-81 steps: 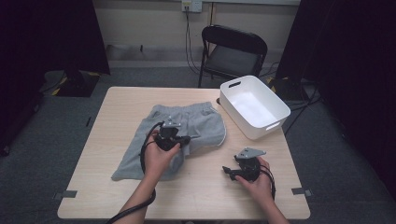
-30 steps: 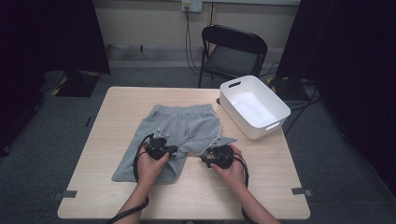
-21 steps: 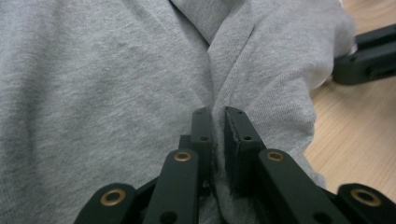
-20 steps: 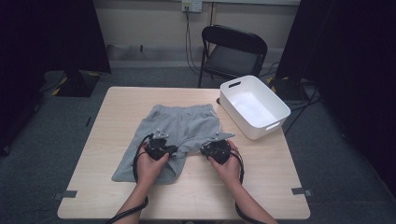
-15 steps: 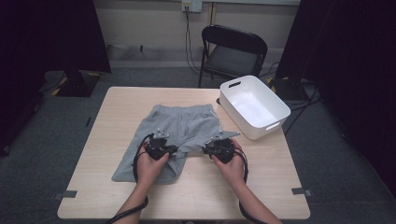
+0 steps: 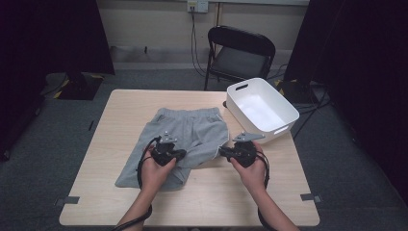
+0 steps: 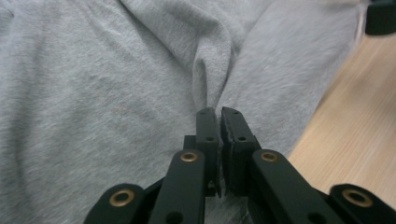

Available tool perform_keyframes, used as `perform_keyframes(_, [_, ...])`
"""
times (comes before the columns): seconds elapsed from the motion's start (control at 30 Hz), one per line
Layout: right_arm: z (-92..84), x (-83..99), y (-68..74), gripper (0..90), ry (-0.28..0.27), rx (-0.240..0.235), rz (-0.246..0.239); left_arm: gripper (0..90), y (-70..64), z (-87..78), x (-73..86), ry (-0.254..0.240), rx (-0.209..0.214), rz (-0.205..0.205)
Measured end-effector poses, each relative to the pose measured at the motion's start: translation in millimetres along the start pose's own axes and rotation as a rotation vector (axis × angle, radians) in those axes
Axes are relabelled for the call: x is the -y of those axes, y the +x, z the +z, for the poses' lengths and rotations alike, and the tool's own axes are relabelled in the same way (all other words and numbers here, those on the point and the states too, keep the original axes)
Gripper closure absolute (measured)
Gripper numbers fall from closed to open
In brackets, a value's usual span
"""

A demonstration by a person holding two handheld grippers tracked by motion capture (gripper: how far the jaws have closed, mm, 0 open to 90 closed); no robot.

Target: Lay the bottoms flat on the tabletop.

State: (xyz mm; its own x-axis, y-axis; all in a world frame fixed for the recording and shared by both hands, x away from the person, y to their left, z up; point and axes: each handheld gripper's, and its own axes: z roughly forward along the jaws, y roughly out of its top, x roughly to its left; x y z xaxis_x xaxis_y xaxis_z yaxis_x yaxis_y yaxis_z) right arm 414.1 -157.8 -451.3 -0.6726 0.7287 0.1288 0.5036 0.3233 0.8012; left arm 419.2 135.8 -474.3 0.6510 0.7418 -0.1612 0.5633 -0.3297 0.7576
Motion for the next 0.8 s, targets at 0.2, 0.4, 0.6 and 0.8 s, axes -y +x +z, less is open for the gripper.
perform_keyframes(0.2, [5.4, 3.2, -3.8, 72.3, 0.022, 0.002, 0.007, 86.6, 6.6, 5.2, 4.9, 0.011, -0.008, -0.027])
perform_keyframes(0.4, [8.6, 15.5, 3.2, 65.2, 0.031, -0.025, 0.000, 86.3, 8.4, 11.3, 9.8, 0.019, -0.012, -0.043])
perform_keyframes(0.6, [5.8, 26.8, 6.7, 57.4, 0.047, -0.046, -0.005, 86.0, 7.7, 8.7, 10.0, 0.017, -0.009, -0.037])
perform_keyframes(0.8, [16.8, 37.5, 14.9, 57.5, 0.088, -0.060, -0.027, 85.8, 5.0, 6.9, 10.2, 0.006, -0.003, -0.037])
